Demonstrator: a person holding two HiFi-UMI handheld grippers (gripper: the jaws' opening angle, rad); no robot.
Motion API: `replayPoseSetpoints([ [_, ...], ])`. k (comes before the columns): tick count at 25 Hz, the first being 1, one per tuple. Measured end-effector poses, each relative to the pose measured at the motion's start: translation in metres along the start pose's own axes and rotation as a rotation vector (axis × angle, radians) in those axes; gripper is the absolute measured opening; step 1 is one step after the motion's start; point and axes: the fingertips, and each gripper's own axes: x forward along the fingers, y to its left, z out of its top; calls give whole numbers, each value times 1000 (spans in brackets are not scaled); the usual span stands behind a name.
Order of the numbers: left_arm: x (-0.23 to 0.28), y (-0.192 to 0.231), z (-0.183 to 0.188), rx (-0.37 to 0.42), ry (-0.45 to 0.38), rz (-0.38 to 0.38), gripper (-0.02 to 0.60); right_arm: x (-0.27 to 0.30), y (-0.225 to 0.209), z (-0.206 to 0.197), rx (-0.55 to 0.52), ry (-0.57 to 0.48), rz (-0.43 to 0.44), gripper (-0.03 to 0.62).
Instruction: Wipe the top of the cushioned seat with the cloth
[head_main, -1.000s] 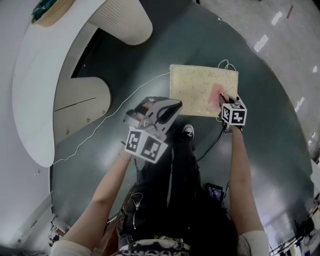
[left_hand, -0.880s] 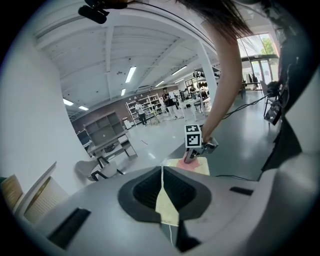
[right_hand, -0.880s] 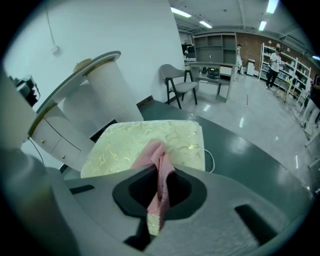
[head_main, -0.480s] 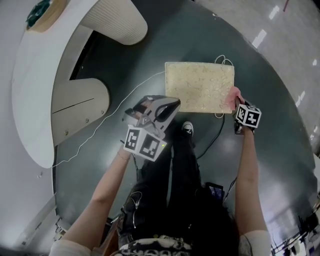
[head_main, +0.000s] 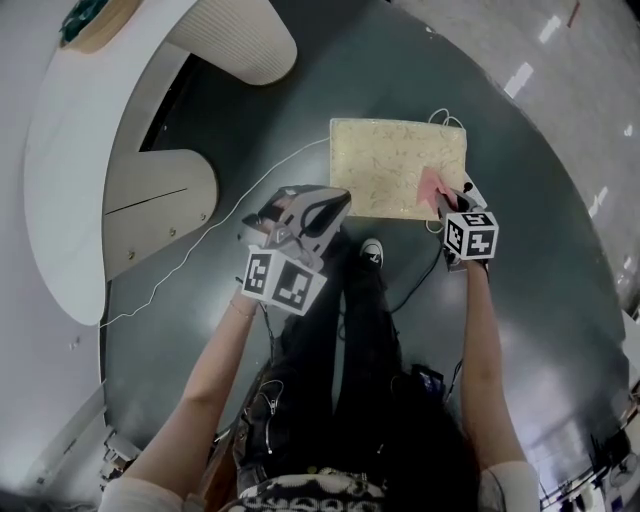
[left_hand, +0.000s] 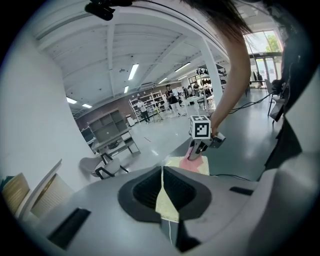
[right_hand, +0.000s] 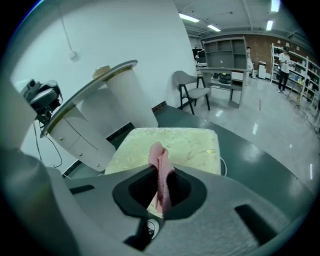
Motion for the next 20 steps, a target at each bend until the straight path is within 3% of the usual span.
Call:
replayPoseSetpoints([
  [6, -14, -1, -13, -27, 19, 33, 12, 34, 99, -7, -94, 30, 179, 9],
  [11, -25, -4, -26, -41, 37, 45, 12, 60, 157, -24, -145, 76, 272, 9],
  [16, -36, -7, -39, -63, 52, 59, 12, 79, 190, -40, -173, 117, 317, 9],
  [20, -41, -10, -45, -74, 56, 60, 12, 88, 186, -53, -180, 152, 288, 9],
])
